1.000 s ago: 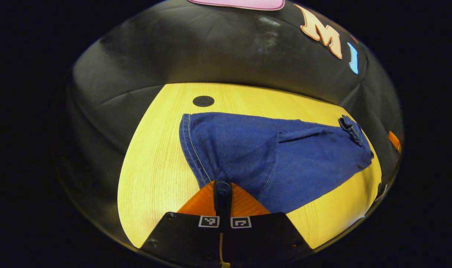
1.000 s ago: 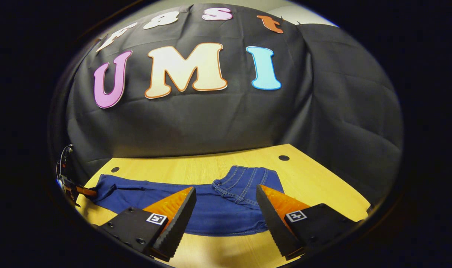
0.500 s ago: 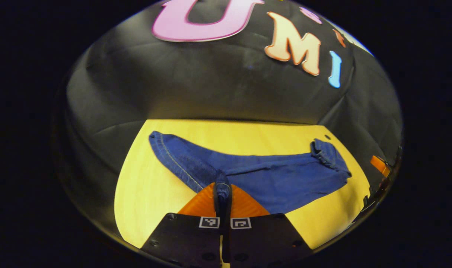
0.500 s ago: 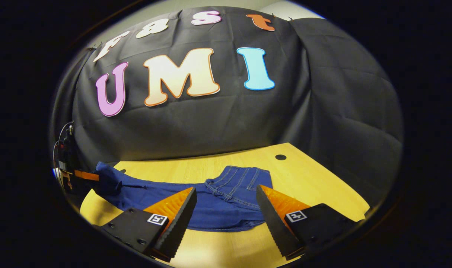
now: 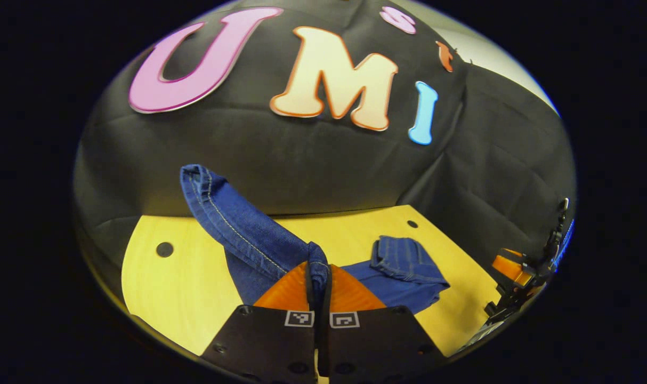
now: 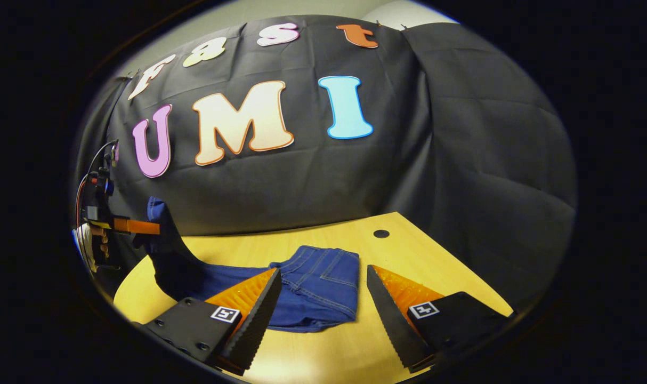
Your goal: Grasp the waist and the cuffs of the jeans and fold them to make the two legs overlap; first hold the waist and fold one-third of the jeans toward the cuffs, then hold the cuffs and fold the remaining one-third in the same direction to finish folding.
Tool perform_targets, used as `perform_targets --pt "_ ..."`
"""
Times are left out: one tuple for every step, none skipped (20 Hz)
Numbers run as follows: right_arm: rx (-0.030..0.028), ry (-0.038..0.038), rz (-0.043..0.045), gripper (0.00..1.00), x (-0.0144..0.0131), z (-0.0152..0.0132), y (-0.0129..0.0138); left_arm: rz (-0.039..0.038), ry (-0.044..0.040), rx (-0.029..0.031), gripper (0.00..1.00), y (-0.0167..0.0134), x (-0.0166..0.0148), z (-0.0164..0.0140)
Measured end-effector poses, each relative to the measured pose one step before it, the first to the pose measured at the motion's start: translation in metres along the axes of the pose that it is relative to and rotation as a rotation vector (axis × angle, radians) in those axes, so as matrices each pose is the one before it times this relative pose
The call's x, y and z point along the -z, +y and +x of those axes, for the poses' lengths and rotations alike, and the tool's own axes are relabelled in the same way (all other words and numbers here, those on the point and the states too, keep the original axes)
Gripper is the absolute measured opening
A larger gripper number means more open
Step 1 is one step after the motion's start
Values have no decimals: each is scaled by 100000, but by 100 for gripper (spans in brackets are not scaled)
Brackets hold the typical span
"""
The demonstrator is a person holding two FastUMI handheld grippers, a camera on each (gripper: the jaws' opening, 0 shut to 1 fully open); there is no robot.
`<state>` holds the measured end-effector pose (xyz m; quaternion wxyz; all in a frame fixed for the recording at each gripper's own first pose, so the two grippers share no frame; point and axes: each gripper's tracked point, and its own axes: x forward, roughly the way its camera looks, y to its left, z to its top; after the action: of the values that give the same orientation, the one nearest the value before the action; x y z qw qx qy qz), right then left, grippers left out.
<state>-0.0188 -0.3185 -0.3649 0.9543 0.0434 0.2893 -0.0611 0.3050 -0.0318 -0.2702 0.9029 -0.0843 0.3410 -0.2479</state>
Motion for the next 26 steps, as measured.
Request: perform_targets --pt "619 37 51 99 -62 -45 -884 937 289 2397 0 -1571 -380 877" --pt "546 -47 98 99 -86 -279 -903 291 -511 2117 0 -1585 -253 983" --pt "699 127 62 99 -69 -207 -916 -71 246 1634 0 -1404 -118 1151" --pt "730 240 -63 99 113 -156 -988 288 1688 1640 0 -1283 576 1175" --pt "999 666 -114 99 204 -58 -986 50 1508 1093 0 -476 1164 758" --pt "1098 758 -17 99 226 -260 -966 -141 878 1217 0 -1045 558 1145" --pt "959 702 -122 99 210 -125 -892 -308 1119 1443 0 -932 622 1195" --pt "1041 612 -163 99 253 -153 -827 -677 1176 1358 0 -918 820 1229" --pt "738 802 -113 99 264 -75 -719 -1023 2199 -44 0 -486 980 942" --pt "477 709 -59 99 369 -85 -547 103 1947 -18 0 -551 1205 1148" --pt "300 801 -93 97 187 -55 -452 539 1140 -944 0 -309 1011 615" --pt "-15 621 -288 96 209 -55 -304 1285 1624 -1081 0 -250 1061 903" --pt "-554 522 -276 94 130 -5 -145 805 1478 -800 0 -354 1085 762" --pt "-841 249 -465 98 140 165 34 1007 3034 -1445 0 -495 1536 959" --pt "-1297 54 -470 94 24 37 149 1215 1704 -855 0 -547 1040 380" --pt "-2003 -96 -299 94 63 104 346 759 -875 -325 4 -648 459 740" --pt "-2587 -341 -332 94 -97 121 604 -97 -1515 1630 26 -1170 305 -392" --pt "-2783 -635 -387 98 -120 10 726 975 -2260 -1678 48 -672 -256 -1115" --pt "-3537 -1217 -393 98 -186 165 868 973 -2856 -1594 71 -620 -422 -400" --pt "-3465 -1079 -414 98 -293 50 1058 711 -3761 -2676 93 -296 -596 -887" --pt "-2989 -1449 -111 98 -526 111 1097 310 -4830 -1685 96 -401 -983 -1367" --pt "-2801 -2356 433 94 -707 -44 1054 339 -5447 -2306 96 -205 -1253 -1856" --pt "-2360 -3205 1267 94 -1054 -211 1266 711 -5874 -2922 96 205 -1542 -1972" --pt "-2185 -3907 1278 98 -1179 -353 1426 1274 -6104 -3559 96 554 -1510 -1953" --pt "-1712 -4415 1119 98 -1294 -393 1507 1398 -4592 -3483 95 743 -1568 -2338" --pt "-1472 -4490 797 98 -1381 -385 1530 1532 -3800 -3810 95 845 -1096 -2010"
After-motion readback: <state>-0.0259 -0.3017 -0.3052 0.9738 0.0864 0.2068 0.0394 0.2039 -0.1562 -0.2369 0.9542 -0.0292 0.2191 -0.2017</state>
